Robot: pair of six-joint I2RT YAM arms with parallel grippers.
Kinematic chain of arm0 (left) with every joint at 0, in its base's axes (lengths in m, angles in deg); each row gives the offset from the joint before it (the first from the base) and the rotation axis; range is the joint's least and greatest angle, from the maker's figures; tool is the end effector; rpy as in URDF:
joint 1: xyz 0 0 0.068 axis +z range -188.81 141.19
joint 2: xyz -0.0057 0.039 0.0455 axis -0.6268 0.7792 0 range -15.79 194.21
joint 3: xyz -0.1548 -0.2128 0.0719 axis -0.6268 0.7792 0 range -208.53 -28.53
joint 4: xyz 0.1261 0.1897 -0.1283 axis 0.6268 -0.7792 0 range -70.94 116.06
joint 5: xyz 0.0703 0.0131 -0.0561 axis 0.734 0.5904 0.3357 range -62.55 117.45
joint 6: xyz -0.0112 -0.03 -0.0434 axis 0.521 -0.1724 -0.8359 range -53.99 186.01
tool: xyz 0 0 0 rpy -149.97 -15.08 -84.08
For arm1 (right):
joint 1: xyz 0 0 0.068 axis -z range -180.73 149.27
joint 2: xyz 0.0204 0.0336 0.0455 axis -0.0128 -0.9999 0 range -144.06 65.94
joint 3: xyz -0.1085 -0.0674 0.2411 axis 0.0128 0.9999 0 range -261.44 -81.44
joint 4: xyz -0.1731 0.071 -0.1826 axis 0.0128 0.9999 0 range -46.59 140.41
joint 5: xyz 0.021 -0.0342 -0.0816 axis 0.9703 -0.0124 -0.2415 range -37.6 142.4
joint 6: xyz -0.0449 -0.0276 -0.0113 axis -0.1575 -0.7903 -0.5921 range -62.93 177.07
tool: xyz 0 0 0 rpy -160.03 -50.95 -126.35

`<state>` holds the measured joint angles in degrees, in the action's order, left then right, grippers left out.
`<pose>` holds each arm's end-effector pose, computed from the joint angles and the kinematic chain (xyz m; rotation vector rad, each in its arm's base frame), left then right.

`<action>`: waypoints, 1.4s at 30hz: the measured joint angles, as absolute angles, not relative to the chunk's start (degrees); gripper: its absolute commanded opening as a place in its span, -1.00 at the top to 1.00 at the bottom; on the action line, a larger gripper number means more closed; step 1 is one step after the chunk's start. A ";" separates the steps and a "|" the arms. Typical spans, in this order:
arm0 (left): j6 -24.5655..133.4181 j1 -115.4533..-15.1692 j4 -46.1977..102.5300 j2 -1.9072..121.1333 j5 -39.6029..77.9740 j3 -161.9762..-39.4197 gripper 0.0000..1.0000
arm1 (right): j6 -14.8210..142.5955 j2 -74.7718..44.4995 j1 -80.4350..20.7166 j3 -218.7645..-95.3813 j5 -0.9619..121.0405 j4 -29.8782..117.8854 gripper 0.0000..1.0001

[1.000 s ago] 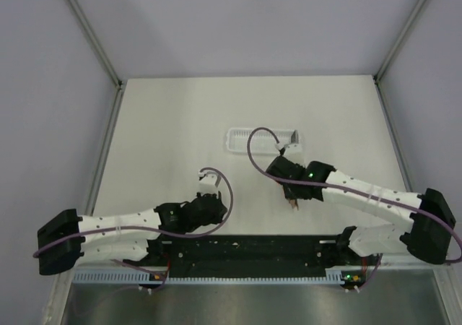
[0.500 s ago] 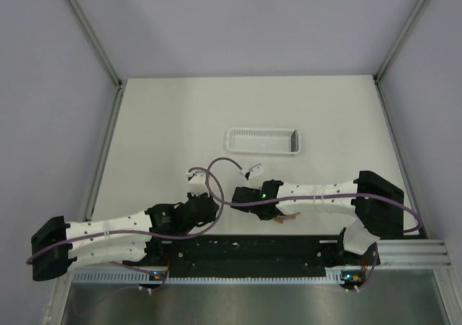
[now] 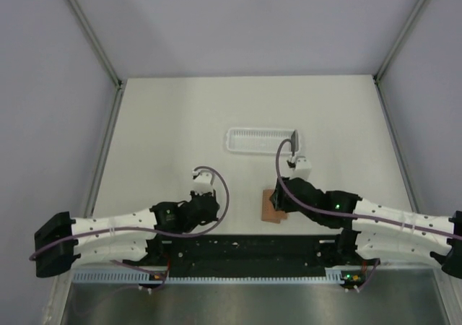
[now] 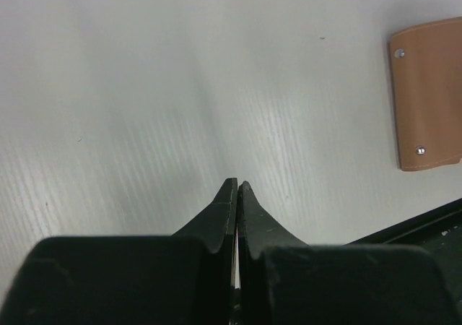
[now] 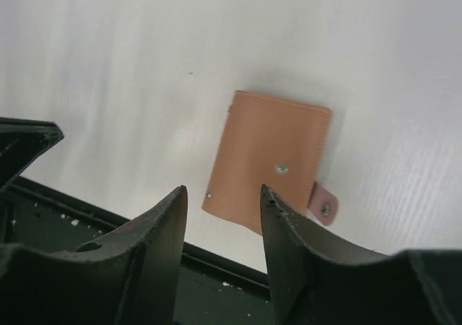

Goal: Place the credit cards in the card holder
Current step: Turn over the card holder at the center of the board.

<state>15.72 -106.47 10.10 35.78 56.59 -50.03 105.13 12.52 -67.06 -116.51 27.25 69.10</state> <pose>0.0812 -0.1515 0.1738 0.1080 2.2946 -0.4841 0.0904 0.1683 0.2315 -0.1504 2.3055 0.5418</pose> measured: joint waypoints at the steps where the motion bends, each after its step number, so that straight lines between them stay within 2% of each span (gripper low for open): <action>1: 17.04 -106.47 10.25 36.76 56.20 -50.90 1.00 | 106.39 14.50 -66.29 -115.63 26.51 70.63 -0.05; 5: 21.30 -106.47 11.89 41.79 54.74 -57.00 1.00 | 110.83 20.12 -64.63 -112.42 25.46 76.49 -0.14; 11: 23.66 -106.47 15.67 45.37 52.40 -61.65 1.00 | 116.71 25.70 -63.71 -106.93 25.48 81.52 -0.11; 17: 23.77 -106.47 15.78 45.33 51.13 -61.63 1.00 | 119.86 27.60 -61.70 -104.57 25.74 82.48 0.07; 28: 23.29 -106.47 15.74 44.56 50.56 -60.65 1.00 | 118.96 29.19 -53.99 -99.90 31.38 76.62 0.27; 33: 22.89 -106.47 15.74 44.52 50.36 -60.47 1.00 | 117.78 28.97 -52.04 -98.39 34.68 72.45 0.47; 38: 22.52 -106.47 15.69 44.06 50.39 -59.71 1.00 | 116.47 28.62 -51.82 -98.04 37.22 69.36 0.95; 42: 22.39 -106.47 15.74 43.69 50.41 -59.21 1.00 | 114.85 28.93 -51.80 -98.72 37.85 69.95 1.00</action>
<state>22.39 -106.47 15.74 43.69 50.41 -59.21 114.85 28.93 -51.80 -98.72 37.85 69.95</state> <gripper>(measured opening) 0.013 0.015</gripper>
